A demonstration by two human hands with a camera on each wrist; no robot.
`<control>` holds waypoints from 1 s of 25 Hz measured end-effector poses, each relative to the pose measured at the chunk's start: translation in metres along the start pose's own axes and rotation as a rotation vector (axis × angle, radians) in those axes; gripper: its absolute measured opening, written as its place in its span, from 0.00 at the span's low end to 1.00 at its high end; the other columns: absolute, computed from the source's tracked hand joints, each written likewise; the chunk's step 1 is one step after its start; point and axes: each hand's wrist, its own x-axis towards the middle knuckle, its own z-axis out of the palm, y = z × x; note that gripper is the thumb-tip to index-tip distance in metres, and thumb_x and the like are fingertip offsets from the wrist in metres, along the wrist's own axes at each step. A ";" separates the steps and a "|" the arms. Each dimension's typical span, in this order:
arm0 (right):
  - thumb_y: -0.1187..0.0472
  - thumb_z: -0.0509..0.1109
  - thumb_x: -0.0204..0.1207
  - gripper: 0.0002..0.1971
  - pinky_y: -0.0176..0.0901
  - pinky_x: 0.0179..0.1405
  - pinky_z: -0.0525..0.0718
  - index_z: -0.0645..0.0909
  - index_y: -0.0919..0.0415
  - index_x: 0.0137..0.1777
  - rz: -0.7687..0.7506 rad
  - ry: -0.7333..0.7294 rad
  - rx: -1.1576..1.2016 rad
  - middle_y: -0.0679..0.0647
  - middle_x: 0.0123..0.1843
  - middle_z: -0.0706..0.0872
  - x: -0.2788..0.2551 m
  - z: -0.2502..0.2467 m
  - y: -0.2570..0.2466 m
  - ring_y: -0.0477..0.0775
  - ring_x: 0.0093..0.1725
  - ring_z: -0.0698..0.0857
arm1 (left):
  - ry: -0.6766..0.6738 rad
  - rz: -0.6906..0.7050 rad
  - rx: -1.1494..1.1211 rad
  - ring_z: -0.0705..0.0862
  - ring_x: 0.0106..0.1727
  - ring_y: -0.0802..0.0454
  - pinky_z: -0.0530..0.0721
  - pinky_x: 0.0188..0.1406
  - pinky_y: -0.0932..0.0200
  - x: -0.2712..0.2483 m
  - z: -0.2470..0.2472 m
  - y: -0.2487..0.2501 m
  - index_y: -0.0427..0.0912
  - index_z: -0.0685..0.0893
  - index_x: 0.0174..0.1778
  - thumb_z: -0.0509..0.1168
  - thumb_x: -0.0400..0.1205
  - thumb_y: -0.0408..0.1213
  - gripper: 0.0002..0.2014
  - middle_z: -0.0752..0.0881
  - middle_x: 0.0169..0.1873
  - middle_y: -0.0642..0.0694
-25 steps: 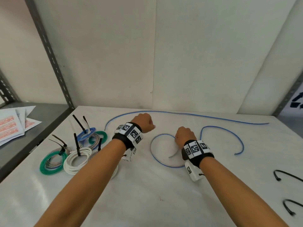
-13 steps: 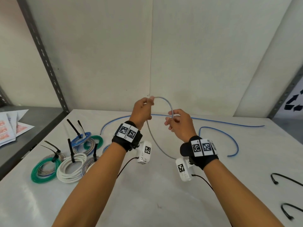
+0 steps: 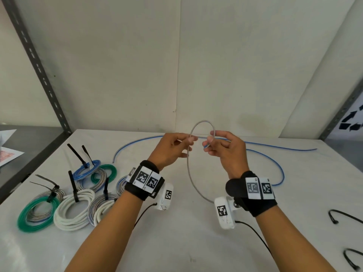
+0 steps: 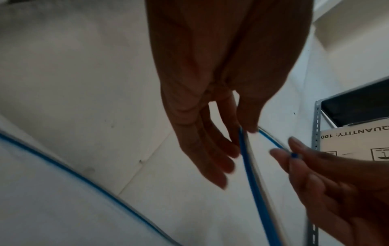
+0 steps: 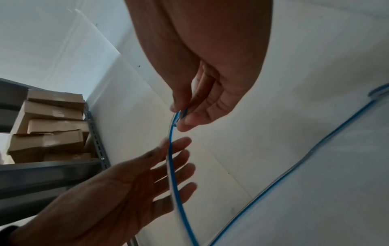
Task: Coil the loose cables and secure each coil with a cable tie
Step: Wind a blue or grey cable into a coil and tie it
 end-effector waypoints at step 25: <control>0.55 0.82 0.71 0.09 0.49 0.53 0.85 0.89 0.61 0.43 0.203 -0.025 0.031 0.67 0.47 0.91 -0.014 0.012 0.010 0.52 0.45 0.87 | 0.131 -0.066 -0.665 0.92 0.53 0.48 0.89 0.53 0.60 -0.009 0.018 -0.004 0.33 0.88 0.60 0.71 0.80 0.22 0.13 0.93 0.50 0.37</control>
